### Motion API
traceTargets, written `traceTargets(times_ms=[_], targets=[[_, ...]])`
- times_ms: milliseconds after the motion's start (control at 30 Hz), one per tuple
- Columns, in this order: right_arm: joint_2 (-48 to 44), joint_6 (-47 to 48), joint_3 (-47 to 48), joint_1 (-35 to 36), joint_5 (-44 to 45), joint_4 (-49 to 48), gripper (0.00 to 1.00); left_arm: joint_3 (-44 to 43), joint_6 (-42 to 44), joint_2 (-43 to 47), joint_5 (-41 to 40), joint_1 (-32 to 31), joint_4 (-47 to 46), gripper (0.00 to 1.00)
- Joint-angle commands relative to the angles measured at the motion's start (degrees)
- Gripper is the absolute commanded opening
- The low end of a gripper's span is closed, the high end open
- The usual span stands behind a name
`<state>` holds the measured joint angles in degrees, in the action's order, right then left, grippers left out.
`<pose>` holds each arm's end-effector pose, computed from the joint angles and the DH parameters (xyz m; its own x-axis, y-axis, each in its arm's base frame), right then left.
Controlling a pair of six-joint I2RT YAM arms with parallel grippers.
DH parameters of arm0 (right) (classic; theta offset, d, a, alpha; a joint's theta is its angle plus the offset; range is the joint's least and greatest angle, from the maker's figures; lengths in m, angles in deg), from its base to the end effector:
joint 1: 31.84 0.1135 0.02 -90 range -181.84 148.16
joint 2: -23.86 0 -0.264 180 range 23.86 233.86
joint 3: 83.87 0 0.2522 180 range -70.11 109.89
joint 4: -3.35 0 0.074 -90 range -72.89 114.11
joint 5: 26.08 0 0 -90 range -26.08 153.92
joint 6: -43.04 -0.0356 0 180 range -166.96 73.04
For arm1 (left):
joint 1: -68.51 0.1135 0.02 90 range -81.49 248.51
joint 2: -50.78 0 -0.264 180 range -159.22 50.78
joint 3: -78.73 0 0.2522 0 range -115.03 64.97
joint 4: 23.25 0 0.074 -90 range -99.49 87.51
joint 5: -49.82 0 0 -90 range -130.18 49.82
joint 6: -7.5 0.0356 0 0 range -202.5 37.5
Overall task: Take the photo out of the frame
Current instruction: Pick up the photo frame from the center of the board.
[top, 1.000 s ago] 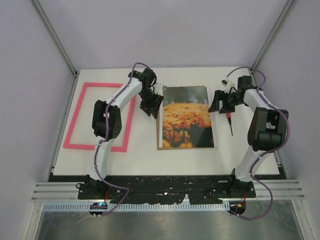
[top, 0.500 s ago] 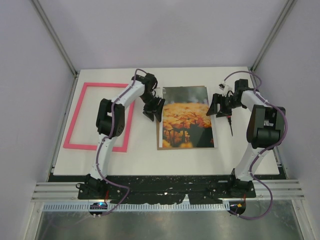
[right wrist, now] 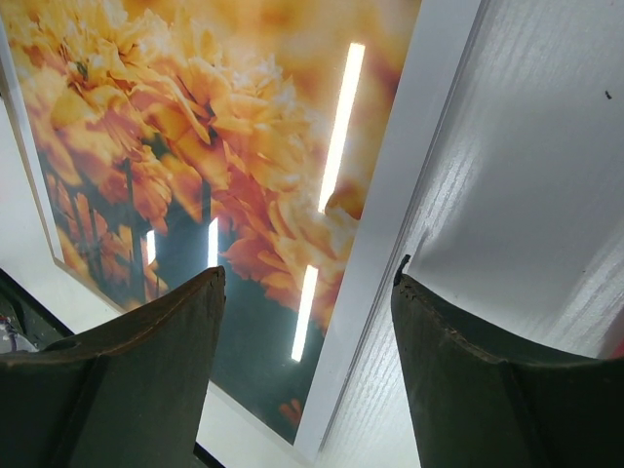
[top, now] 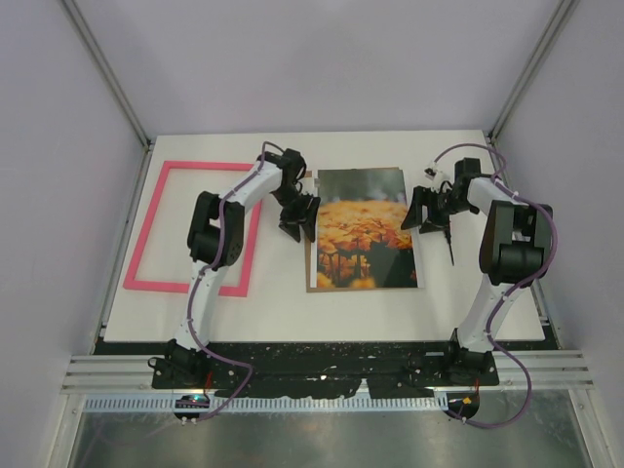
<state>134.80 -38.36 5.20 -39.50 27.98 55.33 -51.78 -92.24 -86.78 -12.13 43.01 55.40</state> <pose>0.3764 -0.0295 0.1674 -0.9332 0.0034 -0.3593 -0.1956 0.8340 0.5158 0.4197 -0.2188 0.1556 -0.9567 0.2909 0.0054 0.2536 0.8428 -0.4748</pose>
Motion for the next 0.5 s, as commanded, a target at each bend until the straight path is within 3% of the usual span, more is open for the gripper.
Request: traceTargets(times_ms=[0, 467], targets=[[-0.02, -0.6, 0.28, 0.1, -1.06, -0.6, 0.73, 2.92, -2.82, 1.85, -0.28, -0.08, -4.58, 0.53], [3.67, 0.63, 2.39, 1.16, -3.78, 2.39, 0.73, 13.3, -11.44, 6.42, 2.27, -0.08, -17.5, 0.53]])
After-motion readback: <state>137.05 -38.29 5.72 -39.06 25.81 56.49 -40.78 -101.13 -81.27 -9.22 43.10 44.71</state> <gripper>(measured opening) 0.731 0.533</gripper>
